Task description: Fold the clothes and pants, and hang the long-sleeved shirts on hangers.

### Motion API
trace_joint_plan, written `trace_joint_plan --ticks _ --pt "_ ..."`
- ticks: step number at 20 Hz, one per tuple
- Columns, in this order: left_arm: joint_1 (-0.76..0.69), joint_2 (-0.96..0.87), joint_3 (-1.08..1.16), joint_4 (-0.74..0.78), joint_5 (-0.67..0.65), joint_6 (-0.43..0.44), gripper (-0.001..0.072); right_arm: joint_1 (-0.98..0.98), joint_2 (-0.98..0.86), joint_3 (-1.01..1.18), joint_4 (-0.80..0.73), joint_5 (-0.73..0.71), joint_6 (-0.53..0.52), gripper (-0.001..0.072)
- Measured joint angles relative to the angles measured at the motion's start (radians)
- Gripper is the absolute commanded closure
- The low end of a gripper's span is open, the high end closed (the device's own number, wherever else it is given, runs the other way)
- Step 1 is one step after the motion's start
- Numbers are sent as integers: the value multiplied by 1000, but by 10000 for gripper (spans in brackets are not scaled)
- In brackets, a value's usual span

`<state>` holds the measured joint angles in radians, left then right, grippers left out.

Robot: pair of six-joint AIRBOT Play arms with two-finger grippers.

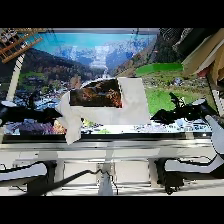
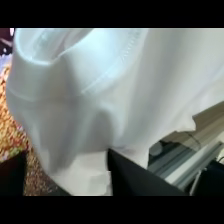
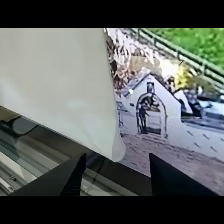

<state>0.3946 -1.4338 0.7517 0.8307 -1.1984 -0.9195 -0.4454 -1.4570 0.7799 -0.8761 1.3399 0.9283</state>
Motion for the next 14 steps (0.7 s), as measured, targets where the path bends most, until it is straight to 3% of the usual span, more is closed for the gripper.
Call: trace_joint_plan --ticks 2,3,4,5,11,14 --pt "-39 -8 0 7 37 0 566 39 -23 0 20 -6 -4 346" --pt "-51 -11 -1 10 51 0 705 62 -33 0 30 -15 -6 398" --pt "-60 -13 -1 13 63 0 701 84 -40 0 38 -24 -14 514" --pt "-66 -14 -1 11 63 0 701 106 -46 -1 48 -43 -16 702" --pt "-13 46 89 -5 -77 0 703 177 37 58 115 -45 -25 702" --pt "66 165 251 -146 -199 -12 704 185 224 199 130 -6 4 701"
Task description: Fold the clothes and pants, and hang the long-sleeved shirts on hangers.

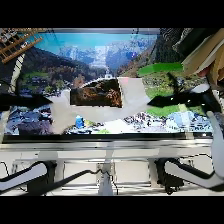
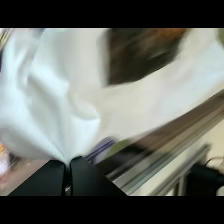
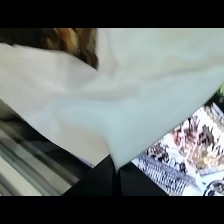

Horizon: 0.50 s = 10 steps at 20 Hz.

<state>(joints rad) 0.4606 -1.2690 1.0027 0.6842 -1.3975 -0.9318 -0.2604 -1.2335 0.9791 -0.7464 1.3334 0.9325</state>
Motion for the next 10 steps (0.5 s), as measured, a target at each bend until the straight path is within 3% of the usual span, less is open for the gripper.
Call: trace_joint_plan --ticks 4,10 --pt "120 190 295 -340 -65 -18 703 3 304 295 -15 -40 70 701" --pt "424 385 731 -885 10 -54 703 4 624 733 -126 -239 159 701"
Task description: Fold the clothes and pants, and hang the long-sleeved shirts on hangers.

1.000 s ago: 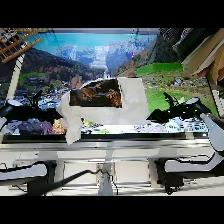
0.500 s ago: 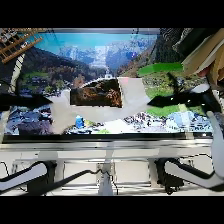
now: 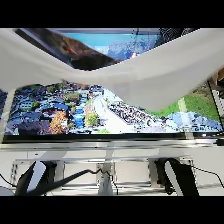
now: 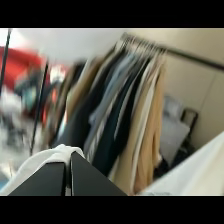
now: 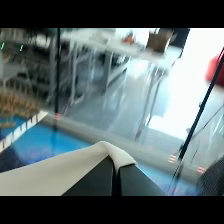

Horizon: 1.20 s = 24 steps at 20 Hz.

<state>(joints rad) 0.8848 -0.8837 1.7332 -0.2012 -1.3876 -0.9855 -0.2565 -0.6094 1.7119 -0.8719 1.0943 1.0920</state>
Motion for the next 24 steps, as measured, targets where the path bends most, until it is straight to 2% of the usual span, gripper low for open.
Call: trace_joint_plan --ticks 2,4,5,7,9,13,16,18,19,20,21,22,24 --pt "119 28 84 -161 51 -12 703 0 32 111 -31 -47 8 701" --pt "209 37 127 -235 97 -23 703 0 35 175 -66 -85 15 701" --pt "235 36 140 -222 106 -34 702 0 23 196 -85 -93 16 701" --pt "239 26 149 -85 95 -80 703 0 -38 218 -106 -66 19 701" --pt "144 11 103 93 71 -112 703 1 -142 219 -86 21 23 700" --pt "-258 -57 -175 439 103 -77 702 9 -412 140 17 217 26 699" --pt "-509 -179 -396 674 277 -54 702 51 -613 14 26 226 27 699" --pt "-592 -307 -478 761 424 -45 700 89 -746 -70 -8 126 30 697" --pt "-614 -383 -495 782 497 -42 589 107 -812 -100 -22 54 31 649" --pt "-624 -457 -496 792 560 -40 323 124 -884 -126 -35 -25 34 442" --pt "-629 -535 -479 800 597 -40 130 138 -946 -140 -37 -105 45 272" --pt "-628 -600 -451 800 618 -40 71 148 -1003 -151 -37 -180 60 248" --pt "-605 -709 -378 810 597 -40 81 154 -1078 -163 -42 -257 88 249"
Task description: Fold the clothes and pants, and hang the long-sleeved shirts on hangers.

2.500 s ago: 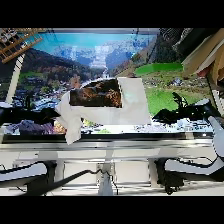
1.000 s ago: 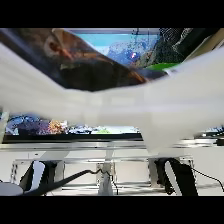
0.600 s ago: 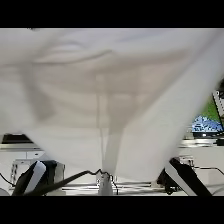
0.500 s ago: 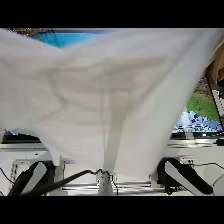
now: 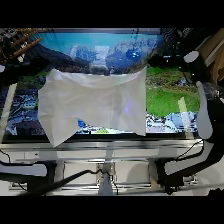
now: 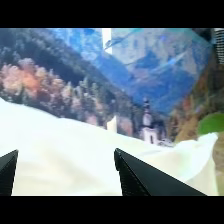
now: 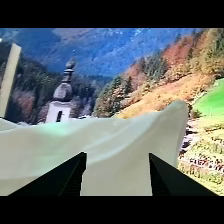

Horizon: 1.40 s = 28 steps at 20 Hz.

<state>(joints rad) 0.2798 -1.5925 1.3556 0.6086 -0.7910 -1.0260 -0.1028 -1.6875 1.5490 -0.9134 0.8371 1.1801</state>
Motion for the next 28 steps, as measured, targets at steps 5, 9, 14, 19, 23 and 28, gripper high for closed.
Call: trace_joint_plan --ticks 5,9,14,19,23,28 --pt "165 -100 83 219 -284 -160 113 -87 -53 -56 -4 220 24 286" --pt "304 -66 -63 384 -527 -217 150 -169 53 -312 13 417 -14 232" --pt "395 68 -349 462 -538 -164 147 -254 273 -694 19 494 -83 229" --pt "413 132 -460 488 -484 -122 147 -278 347 -887 19 499 -134 231" --pt "399 140 -504 489 -452 -89 149 -282 359 -967 34 488 -172 251" --pt "343 134 -583 373 -414 -71 455 -283 363 -1019 38 469 -208 357"
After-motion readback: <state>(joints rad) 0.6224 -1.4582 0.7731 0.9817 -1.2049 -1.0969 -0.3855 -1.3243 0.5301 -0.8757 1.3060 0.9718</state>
